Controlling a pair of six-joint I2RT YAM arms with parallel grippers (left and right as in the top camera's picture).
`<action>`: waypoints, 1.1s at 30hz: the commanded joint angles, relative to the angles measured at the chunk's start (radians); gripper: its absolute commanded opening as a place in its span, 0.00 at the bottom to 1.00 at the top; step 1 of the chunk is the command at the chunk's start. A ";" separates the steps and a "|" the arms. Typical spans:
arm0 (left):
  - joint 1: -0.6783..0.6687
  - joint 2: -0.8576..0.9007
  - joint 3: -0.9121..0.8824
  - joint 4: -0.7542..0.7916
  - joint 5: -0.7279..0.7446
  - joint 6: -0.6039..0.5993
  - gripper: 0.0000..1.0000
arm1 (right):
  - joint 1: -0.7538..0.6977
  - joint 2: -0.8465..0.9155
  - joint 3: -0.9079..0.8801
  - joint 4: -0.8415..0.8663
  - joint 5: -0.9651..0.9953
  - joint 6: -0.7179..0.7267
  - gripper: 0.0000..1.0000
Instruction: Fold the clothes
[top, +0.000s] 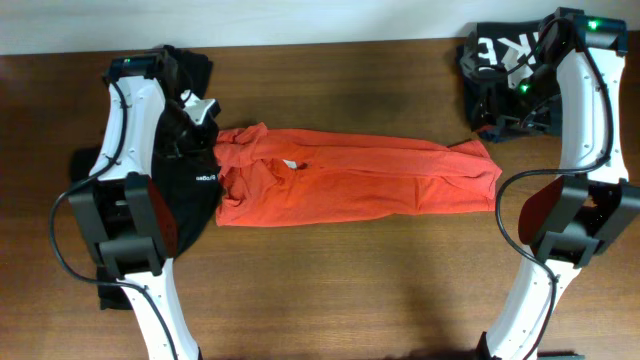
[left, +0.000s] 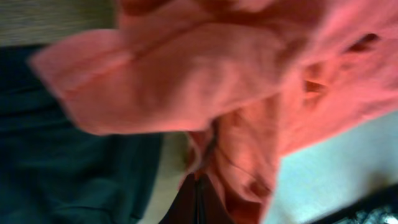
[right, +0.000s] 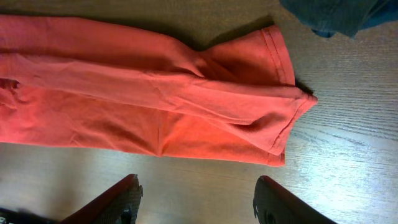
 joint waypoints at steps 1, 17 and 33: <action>0.002 0.001 -0.057 0.037 -0.095 -0.002 0.01 | 0.005 -0.031 0.016 0.003 -0.013 -0.014 0.63; 0.002 0.001 -0.361 0.453 -0.215 -0.059 0.01 | 0.005 -0.031 0.016 0.002 -0.013 -0.014 0.64; 0.172 0.001 -0.325 0.459 -0.280 -0.153 0.05 | 0.005 -0.031 0.016 0.002 -0.013 -0.014 0.64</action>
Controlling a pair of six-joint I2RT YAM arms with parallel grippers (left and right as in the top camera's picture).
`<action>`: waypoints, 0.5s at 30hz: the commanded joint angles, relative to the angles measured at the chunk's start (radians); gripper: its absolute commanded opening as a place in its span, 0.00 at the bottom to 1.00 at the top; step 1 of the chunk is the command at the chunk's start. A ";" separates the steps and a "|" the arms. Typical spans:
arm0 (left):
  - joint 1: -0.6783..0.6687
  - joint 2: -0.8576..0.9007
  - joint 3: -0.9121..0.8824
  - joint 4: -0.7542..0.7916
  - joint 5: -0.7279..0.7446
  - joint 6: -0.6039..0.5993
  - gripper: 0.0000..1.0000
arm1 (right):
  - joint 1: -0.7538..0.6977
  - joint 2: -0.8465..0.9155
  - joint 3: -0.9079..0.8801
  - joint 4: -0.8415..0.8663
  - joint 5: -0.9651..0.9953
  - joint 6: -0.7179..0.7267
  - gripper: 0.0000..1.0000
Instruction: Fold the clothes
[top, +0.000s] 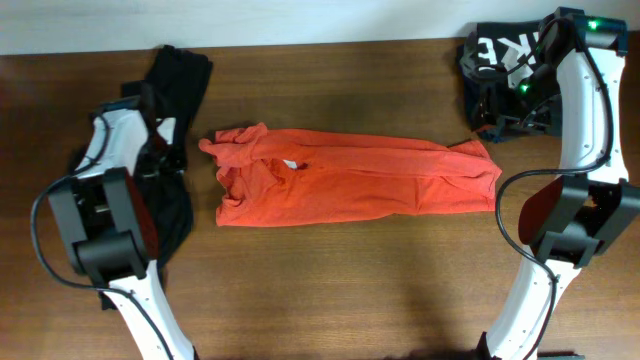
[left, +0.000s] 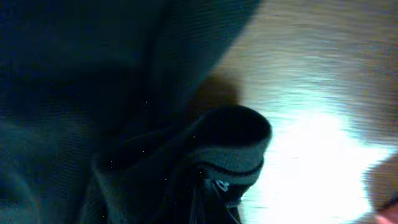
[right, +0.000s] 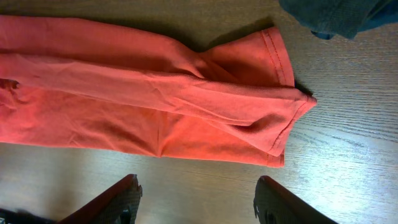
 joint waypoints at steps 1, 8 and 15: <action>0.046 0.021 0.034 -0.050 0.058 -0.013 0.07 | 0.005 -0.031 0.016 0.002 -0.013 -0.011 0.64; 0.045 0.015 0.225 -0.230 0.205 0.003 0.31 | 0.003 -0.031 -0.001 0.004 0.043 -0.011 0.75; 0.045 0.014 0.360 -0.388 0.264 0.071 0.42 | -0.037 -0.031 -0.153 0.075 0.029 -0.011 0.78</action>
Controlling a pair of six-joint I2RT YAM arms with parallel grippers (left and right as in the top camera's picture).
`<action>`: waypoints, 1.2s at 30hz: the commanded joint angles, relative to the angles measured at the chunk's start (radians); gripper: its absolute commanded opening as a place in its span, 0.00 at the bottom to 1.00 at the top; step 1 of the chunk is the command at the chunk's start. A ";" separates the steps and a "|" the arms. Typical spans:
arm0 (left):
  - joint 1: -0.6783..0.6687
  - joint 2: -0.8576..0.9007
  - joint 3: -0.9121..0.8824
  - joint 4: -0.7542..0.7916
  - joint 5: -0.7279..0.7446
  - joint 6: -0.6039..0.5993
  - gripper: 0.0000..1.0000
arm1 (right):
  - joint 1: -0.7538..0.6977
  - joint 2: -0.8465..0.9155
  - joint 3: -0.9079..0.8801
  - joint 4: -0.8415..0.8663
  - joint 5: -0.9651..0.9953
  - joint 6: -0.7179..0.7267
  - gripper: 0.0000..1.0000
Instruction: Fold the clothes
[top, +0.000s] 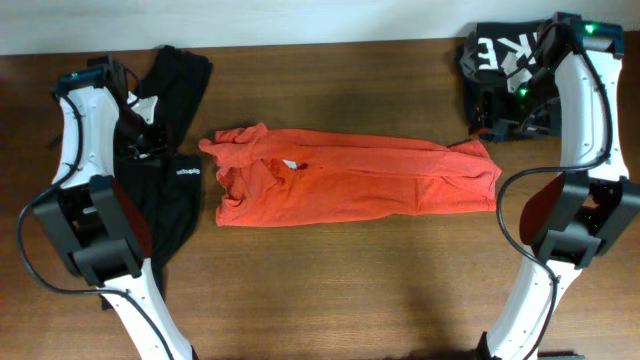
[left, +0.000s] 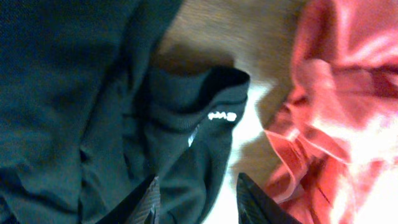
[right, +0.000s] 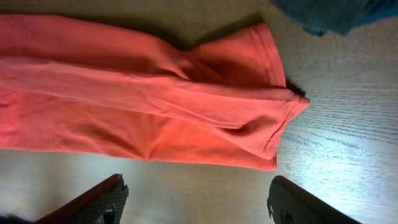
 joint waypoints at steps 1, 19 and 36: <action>0.000 0.003 0.043 -0.023 0.055 0.047 0.42 | -0.029 -0.028 -0.107 0.040 0.006 -0.007 0.78; -0.020 -0.005 0.043 0.133 0.051 0.100 0.49 | -0.047 -0.028 -0.523 0.382 0.157 0.061 0.76; -0.052 -0.179 0.142 0.128 0.043 0.100 0.55 | 0.069 -0.028 -0.617 0.529 0.239 0.156 0.04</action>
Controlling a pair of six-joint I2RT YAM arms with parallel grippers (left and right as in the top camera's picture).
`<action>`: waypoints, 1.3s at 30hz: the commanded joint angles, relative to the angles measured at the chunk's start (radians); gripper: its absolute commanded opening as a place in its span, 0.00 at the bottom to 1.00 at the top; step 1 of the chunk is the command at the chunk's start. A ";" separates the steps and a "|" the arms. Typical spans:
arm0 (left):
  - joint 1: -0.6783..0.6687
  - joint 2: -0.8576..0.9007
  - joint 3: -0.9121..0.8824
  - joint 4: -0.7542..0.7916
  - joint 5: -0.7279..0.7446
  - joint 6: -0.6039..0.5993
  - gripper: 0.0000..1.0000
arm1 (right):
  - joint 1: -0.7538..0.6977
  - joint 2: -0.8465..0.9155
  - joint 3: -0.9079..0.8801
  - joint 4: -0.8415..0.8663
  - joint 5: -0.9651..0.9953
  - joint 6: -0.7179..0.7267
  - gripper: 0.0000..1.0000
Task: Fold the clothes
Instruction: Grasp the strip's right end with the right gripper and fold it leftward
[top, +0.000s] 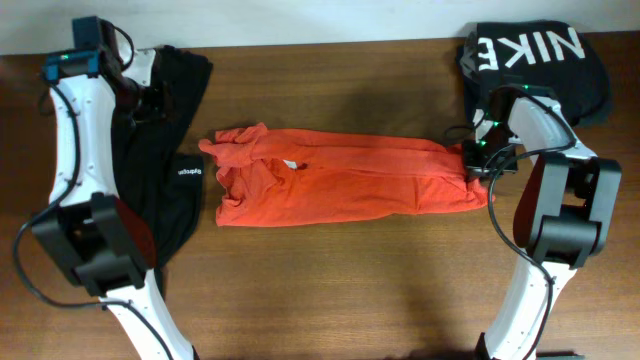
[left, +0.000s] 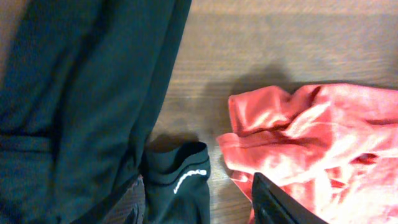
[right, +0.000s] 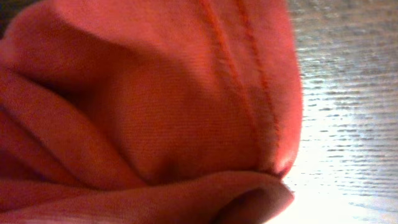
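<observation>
An orange shirt (top: 350, 178) lies folded into a long band across the table's middle. Its crumpled collar end (left: 311, 137) points left, next to a black garment (top: 165, 160). My left gripper (left: 199, 183) hangs open above the black cuff with white lettering (left: 189, 177), holding nothing; overhead it is at the far left (top: 148, 92). My right gripper (top: 478, 150) is down on the shirt's right hem. In the right wrist view orange fabric (right: 155, 93) fills the frame and hides the fingers.
A black garment with white NIKE lettering (top: 530, 50) lies at the back right corner. The other black garment runs along the left edge beside the left arm. Bare brown table (top: 330, 290) shows in front of the shirt.
My right gripper was open, high over the shirt's right end; now it is down at the hem, which is slightly bunched. The left gripper sits farther back, still open.
First my left gripper was shut on the shirt's collar end over the black garment. Then the shirt lay released and the gripper was low on the black fabric. Later it stood open above the black cuff. The right gripper stayed open overhead, and is now at the hem.
</observation>
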 joint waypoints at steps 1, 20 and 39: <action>-0.008 -0.074 0.029 -0.012 0.007 0.021 0.55 | 0.003 -0.005 -0.034 0.017 0.013 0.058 0.04; -0.008 -0.074 0.029 -0.035 0.004 0.107 0.55 | 0.008 -0.116 0.172 -0.226 -0.151 -0.005 0.04; -0.008 -0.072 0.028 -0.035 0.003 0.106 0.55 | 0.465 -0.138 0.169 -0.085 -0.128 0.106 0.04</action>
